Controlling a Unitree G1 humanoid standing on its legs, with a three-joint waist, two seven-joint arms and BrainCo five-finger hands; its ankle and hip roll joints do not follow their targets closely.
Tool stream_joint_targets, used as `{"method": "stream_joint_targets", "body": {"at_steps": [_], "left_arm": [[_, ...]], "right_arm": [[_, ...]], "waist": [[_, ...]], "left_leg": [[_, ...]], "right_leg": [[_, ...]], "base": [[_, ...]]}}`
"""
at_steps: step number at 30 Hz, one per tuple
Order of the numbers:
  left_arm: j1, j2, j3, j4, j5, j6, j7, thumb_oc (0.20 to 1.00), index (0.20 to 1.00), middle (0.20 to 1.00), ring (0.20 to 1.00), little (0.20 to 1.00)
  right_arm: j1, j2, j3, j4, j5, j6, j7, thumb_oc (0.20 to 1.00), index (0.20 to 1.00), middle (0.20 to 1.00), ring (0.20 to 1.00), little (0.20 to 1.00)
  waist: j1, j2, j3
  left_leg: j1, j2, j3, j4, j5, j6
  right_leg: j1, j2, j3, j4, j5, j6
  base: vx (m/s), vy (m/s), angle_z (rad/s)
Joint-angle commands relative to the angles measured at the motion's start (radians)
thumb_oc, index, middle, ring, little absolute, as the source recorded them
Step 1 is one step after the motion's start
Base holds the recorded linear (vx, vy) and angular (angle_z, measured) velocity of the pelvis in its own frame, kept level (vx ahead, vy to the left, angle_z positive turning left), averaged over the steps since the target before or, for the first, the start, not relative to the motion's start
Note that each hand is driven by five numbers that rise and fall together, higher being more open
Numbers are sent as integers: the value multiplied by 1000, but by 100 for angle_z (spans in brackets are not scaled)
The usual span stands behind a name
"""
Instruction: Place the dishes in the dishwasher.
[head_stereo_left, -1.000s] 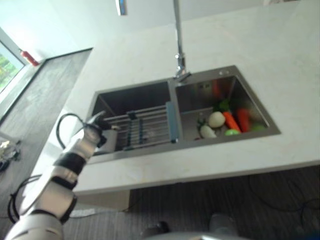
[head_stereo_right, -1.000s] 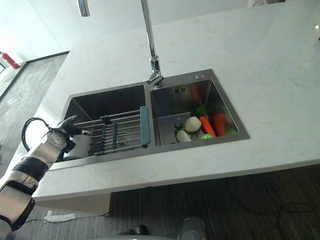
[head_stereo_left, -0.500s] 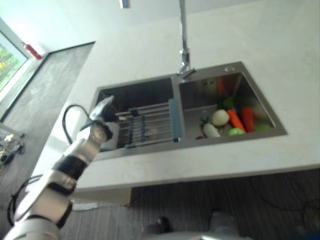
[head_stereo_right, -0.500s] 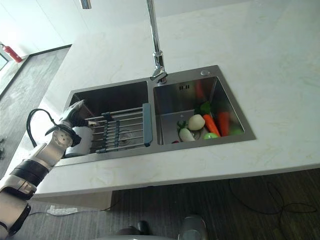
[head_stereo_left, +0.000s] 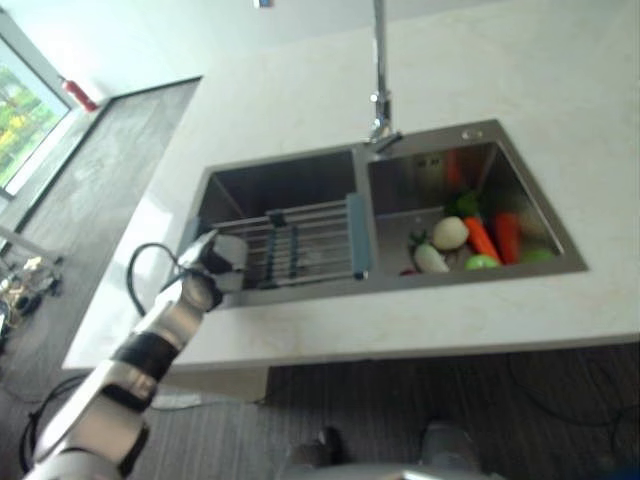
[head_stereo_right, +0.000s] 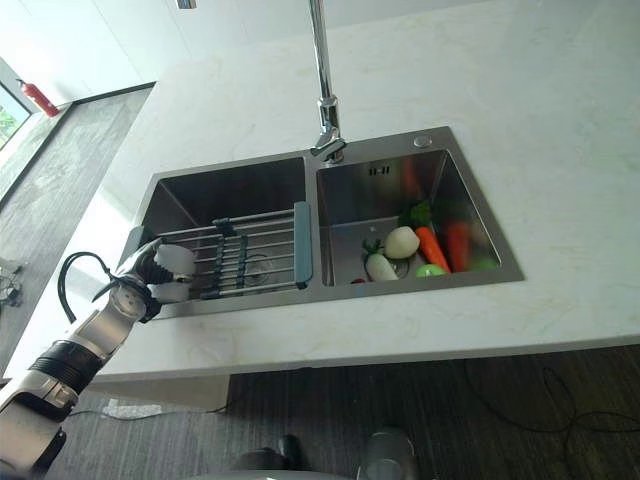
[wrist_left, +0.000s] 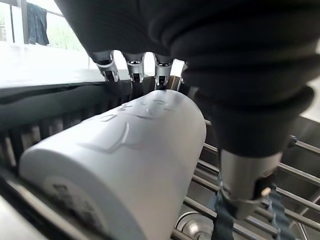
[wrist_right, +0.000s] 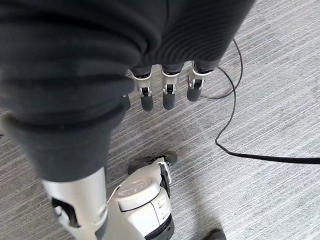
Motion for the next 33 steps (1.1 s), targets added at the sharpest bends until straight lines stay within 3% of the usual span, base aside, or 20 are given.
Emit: {"method": "stream_joint_targets", "body": {"at_steps": [1,10,23,31,33], "left_arm": [[4,34,83,31,-38,-2,40,1000,1000,1000,1000,1000],[-11,8,101,123,-106,-12,75,1000,1000,1000,1000,1000],[-58,-98,183,343,-362,25,187,1000,1000,1000,1000,1000],[-78,-126,170,428,-369,49,163,1000,1000,1000,1000,1000],[-86,-125,152,443,-345,83,132,1000,1000,1000,1000,1000]], "right_arm": [[8,16,-21,-19,2,-11,-6,1000,1000,1000,1000,1000],[3,8,-15,-30,4,-3,-7,1000,1000,1000,1000,1000],[-20,11,11,-59,11,10,-19,1000,1000,1000,1000,1000],[-39,-1,22,-64,11,11,-17,1000,1000,1000,1000,1000],[-43,-8,25,-68,11,9,-16,1000,1000,1000,1000,1000]], "waist": [[-14,-23,-20],[-30,-24,-5],[-59,-28,15],[-77,-14,23],[-83,-7,27]], "left_leg": [[-66,18,-82,88,-45,7],[-72,21,-74,88,-41,6],[-82,27,-71,88,-31,4],[-81,32,-61,88,-27,1],[-80,31,-58,88,-26,1]], "right_leg": [[45,-57,24,-116,98,85],[34,-55,34,-116,102,84],[17,-45,48,-116,105,77],[14,-44,60,-116,103,75],[13,-43,66,-116,103,75]], "base": [[0,0,0],[0,0,0],[-2,0,-1],[12,16,-6],[19,42,-4]]}}
